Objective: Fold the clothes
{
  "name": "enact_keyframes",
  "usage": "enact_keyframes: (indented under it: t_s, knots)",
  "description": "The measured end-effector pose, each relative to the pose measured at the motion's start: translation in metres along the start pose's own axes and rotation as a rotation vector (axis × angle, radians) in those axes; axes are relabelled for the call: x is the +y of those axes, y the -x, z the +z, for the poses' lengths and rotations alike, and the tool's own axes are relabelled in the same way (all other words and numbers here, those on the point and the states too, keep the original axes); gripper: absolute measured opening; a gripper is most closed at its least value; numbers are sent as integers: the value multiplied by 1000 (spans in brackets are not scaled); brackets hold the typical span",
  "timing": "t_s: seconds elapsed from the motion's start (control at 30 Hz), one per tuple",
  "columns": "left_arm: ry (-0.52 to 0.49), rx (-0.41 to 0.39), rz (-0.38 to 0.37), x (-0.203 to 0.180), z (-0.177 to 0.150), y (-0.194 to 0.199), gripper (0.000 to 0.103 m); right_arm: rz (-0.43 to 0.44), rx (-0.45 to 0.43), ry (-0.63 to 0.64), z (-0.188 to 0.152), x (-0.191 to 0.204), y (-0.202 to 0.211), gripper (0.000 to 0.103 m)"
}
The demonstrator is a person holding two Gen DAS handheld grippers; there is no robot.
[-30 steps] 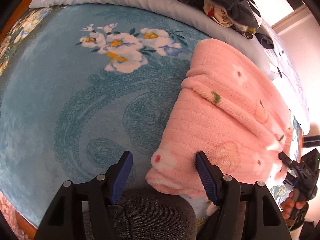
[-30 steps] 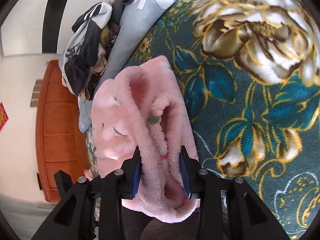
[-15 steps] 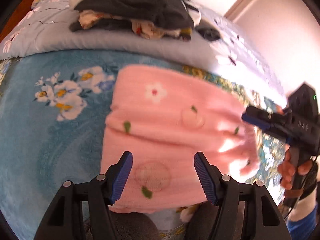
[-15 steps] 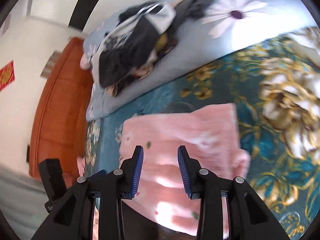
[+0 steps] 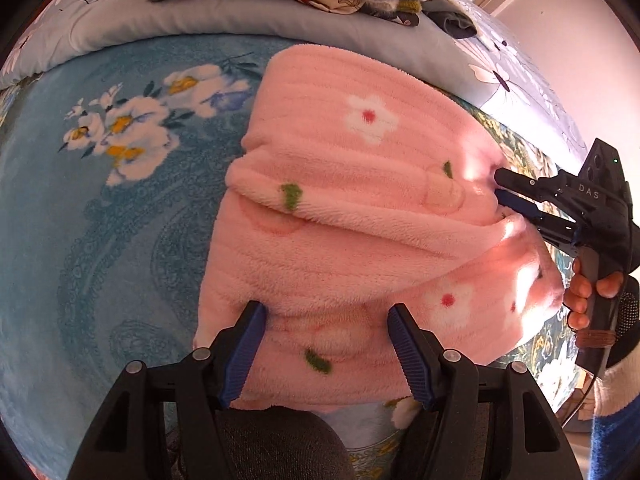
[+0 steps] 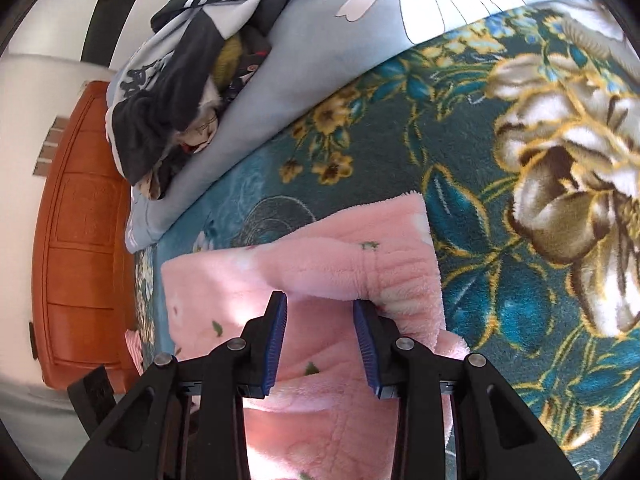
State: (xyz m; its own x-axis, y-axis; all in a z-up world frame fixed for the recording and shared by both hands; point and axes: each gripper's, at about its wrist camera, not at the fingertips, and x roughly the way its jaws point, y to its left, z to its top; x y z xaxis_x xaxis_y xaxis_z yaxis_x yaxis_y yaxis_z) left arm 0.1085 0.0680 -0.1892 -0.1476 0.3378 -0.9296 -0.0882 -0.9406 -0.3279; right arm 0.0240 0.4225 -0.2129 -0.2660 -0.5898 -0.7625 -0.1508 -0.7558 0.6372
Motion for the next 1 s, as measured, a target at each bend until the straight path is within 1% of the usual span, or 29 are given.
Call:
enact_keyframes:
  t_s: [0.1, 0.13, 0.23, 0.3, 0.37, 0.43, 0.5, 0.57, 0.7, 0.77, 0.87, 0.93, 1.0]
  knots:
    - [12, -47, -43, -5, -1, 19, 68, -10, 6, 27, 0, 8, 7, 36]
    - [6, -67, -59, -7, -1, 26, 68, -9, -4, 50, -3, 13, 15, 36]
    - [-23, -86, -71, -14, 1, 33, 68, 6, -48, 95, -17, 25, 42, 36]
    - [-22, -71, -58, -11, 0, 26, 68, 49, -57, 90, -34, 24, 57, 38]
    - [-9, -46, -48, -5, -4, 16, 68, 64, -47, 101, -54, 22, 64, 42]
    - [11, -23, -43, 0, -7, 5, 68, 50, -28, 112, -70, 17, 64, 43]
    - [24, -16, -38, 1, -8, 2, 68, 30, -5, 84, -80, 5, 56, 43]
    - [26, -20, -35, 0, -8, 3, 68, 32, 8, 38, -85, -7, 45, 43]
    - [46, -53, -77, 4, -4, 18, 68, 58, -11, -14, -84, -14, 42, 43]
    - [68, -83, -89, 11, -3, 28, 68, 59, -21, 0, -83, -11, 46, 43]
    - [108, -116, -68, 29, -2, 38, 68, 70, -39, 26, -85, -4, 54, 43]
    - [154, -115, -55, 45, -3, 37, 68, 77, -46, 51, -83, 4, 56, 43]
    - [203, -107, -54, 63, -3, 34, 68, 68, -27, 105, -71, 27, 42, 43]
